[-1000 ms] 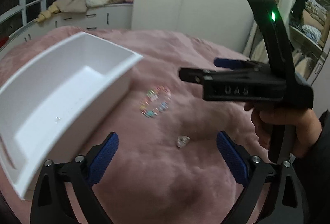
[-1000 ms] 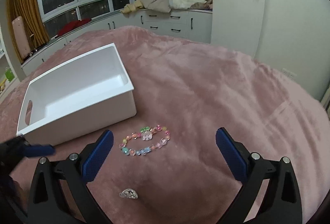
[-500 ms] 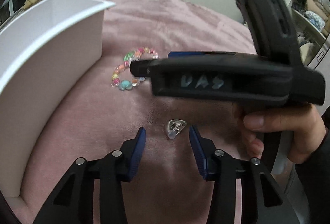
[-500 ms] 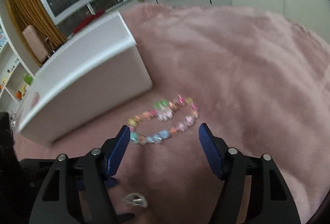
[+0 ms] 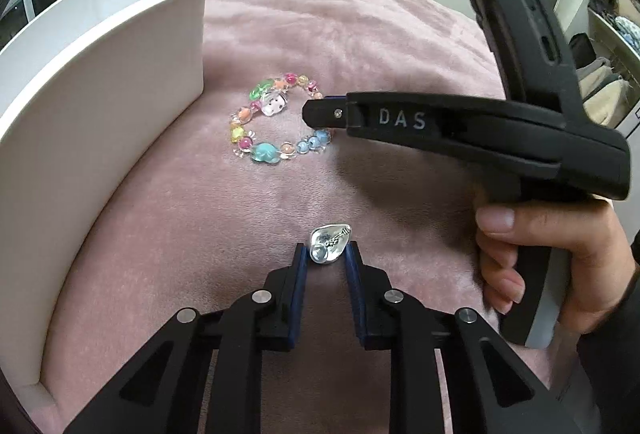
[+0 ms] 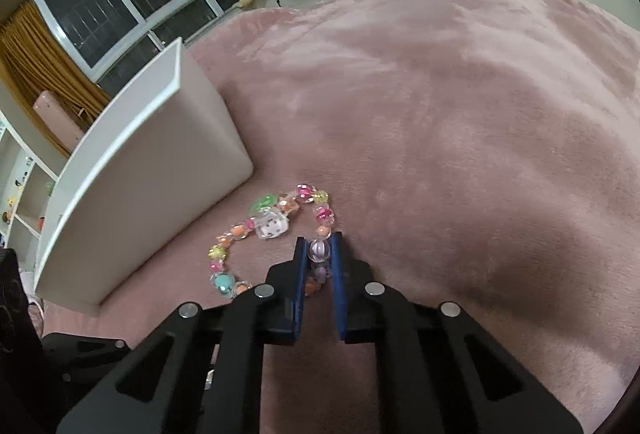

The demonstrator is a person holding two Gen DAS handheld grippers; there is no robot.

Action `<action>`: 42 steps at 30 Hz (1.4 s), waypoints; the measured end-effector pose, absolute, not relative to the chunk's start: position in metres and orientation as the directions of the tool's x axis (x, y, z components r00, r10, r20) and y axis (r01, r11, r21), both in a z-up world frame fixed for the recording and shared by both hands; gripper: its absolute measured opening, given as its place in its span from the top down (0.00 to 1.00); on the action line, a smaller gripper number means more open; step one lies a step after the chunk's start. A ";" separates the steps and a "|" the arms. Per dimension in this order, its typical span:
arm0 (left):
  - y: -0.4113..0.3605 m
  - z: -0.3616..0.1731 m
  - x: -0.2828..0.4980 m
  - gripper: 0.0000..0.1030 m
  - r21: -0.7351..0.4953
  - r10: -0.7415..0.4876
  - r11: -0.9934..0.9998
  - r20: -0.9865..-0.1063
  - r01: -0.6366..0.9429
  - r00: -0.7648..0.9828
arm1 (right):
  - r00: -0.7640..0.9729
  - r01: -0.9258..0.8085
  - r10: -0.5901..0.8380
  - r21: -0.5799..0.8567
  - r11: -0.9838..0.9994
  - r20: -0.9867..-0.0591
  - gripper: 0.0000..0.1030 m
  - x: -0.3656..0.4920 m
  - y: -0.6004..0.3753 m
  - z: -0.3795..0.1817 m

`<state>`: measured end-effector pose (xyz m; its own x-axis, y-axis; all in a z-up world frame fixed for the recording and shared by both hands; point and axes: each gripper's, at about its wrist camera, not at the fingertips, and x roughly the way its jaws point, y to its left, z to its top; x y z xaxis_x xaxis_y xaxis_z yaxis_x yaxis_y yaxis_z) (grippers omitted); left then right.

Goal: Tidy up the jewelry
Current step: 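Grasp the silver pearl charm with the left tool while the right tool grasps the pastel bead bracelet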

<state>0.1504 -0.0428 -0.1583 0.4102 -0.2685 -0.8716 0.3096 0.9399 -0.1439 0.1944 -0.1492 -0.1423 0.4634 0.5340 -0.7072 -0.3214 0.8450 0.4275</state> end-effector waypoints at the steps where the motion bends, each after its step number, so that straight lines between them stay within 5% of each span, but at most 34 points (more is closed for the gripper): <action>1: -0.045 -0.158 0.150 0.77 -0.140 -0.263 0.942 -0.872 0.306 0.412 | 0.464 -0.325 0.538 0.430 0.842 -0.704 0.89 0.192 -0.150 -0.141; 11: -0.048 -0.155 0.149 0.77 -0.131 -0.246 0.948 -0.881 0.290 0.405 | 0.512 -0.407 0.614 0.459 0.790 -0.601 0.89 0.166 -0.154 -0.089; 26: -0.033 -0.146 0.144 0.78 -0.158 -0.235 0.965 -0.873 0.208 0.428 | 0.548 -0.398 0.608 0.460 0.794 -0.575 0.89 0.135 -0.173 -0.065; 28: -0.032 -0.148 0.144 0.75 -0.146 -0.224 0.967 -0.875 0.207 0.428 | 0.539 -0.396 0.610 0.465 0.792 -0.580 0.89 0.135 -0.173 -0.066; 30: -0.034 -0.149 0.146 0.61 -0.132 -0.211 0.970 -0.876 0.206 0.434 | 0.534 -0.395 0.613 0.469 0.790 -0.582 0.89 0.136 -0.172 -0.067; 35: -0.042 -0.157 0.159 0.61 -0.106 -0.182 0.975 -0.887 0.195 0.425 | 0.522 -0.403 0.607 0.454 0.795 -0.599 0.89 0.133 -0.169 -0.070; 38: -0.048 -0.162 0.168 0.74 -0.092 -0.161 0.979 -0.893 0.180 0.420 | 0.520 -0.407 0.600 0.442 0.800 -0.608 0.89 0.130 -0.170 -0.069; 42: -0.048 -0.158 0.169 0.80 -0.105 -0.170 0.979 -0.889 0.173 0.424 | 0.532 -0.401 0.597 0.443 0.802 -0.601 0.89 0.128 -0.175 -0.065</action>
<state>0.1690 -0.0478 -0.1578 0.4243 -0.1703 -0.8894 0.1725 0.9794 -0.1052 0.1275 -0.1752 -0.0645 0.5317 0.5971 -0.6006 -0.4008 0.8021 0.4427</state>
